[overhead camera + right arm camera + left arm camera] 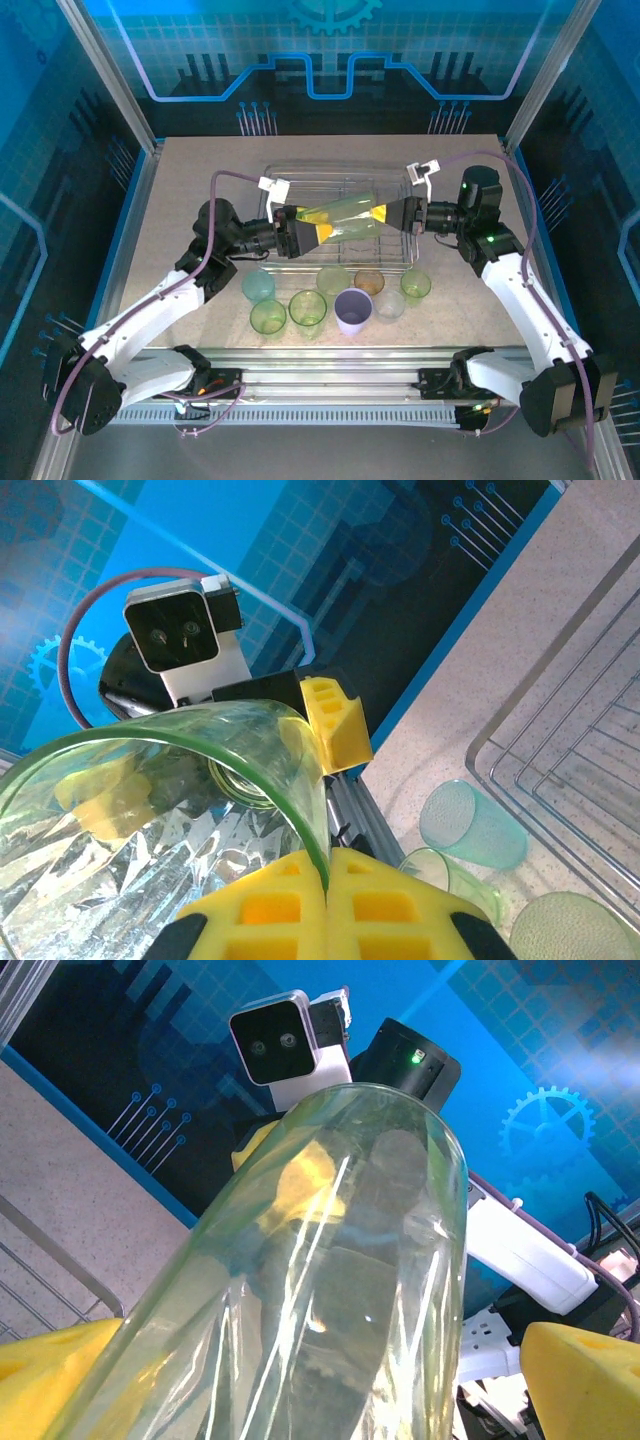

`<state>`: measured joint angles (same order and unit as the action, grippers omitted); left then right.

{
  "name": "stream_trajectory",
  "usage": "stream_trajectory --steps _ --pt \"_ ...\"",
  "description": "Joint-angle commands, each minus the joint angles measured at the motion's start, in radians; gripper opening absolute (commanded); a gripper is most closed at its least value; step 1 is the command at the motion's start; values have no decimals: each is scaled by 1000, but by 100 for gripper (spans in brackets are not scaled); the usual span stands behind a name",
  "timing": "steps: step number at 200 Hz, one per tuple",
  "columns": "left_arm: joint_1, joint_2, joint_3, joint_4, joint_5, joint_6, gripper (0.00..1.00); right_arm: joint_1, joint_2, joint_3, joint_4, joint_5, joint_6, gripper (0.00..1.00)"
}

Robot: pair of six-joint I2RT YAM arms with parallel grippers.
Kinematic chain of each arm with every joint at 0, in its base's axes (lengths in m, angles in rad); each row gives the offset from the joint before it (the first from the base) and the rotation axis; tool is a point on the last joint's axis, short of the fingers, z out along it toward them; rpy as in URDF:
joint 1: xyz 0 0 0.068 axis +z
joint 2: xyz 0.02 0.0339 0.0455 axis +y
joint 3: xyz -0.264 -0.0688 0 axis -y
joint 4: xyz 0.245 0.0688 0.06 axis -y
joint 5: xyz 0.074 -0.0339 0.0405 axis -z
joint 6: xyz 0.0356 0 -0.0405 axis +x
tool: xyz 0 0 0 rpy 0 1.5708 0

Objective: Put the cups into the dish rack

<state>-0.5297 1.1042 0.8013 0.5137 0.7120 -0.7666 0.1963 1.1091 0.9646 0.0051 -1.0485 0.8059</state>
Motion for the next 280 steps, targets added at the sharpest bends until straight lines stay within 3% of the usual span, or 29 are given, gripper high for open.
stream_trajectory --steps 1,31,67,109,118,130,153,182,192,204,241,280 --pt "5 -7 -4 78 5 -35 99 -20 26 -39 129 24 93 0" --pt "5 16 19 28 4 -38 96 -15 48 -49 157 34 117 0" --pt "5 41 38 18 3 -38 79 12 66 -18 42 53 39 0" --pt "4 63 51 7 3 -36 42 26 78 -1 15 73 21 0" --pt "4 63 54 -8 -3 -32 32 26 79 5 2 81 13 10" --pt "4 57 60 -57 -23 -16 29 26 78 24 -66 113 -33 25" --pt "4 27 115 -335 -151 83 23 19 68 104 -387 335 -235 35" --pt "5 30 294 -860 -501 221 11 -26 57 160 -672 709 -401 41" --pt "4 53 357 -990 -611 239 10 -38 62 171 -743 847 -424 48" --pt "4 88 425 -1090 -697 262 9 -41 73 184 -806 990 -437 50" --pt "4 247 617 -1271 -790 338 9 -38 127 183 -870 1137 -489 52" --pt "4 450 825 -1424 -805 449 9 -29 201 158 -850 1158 -531 52"
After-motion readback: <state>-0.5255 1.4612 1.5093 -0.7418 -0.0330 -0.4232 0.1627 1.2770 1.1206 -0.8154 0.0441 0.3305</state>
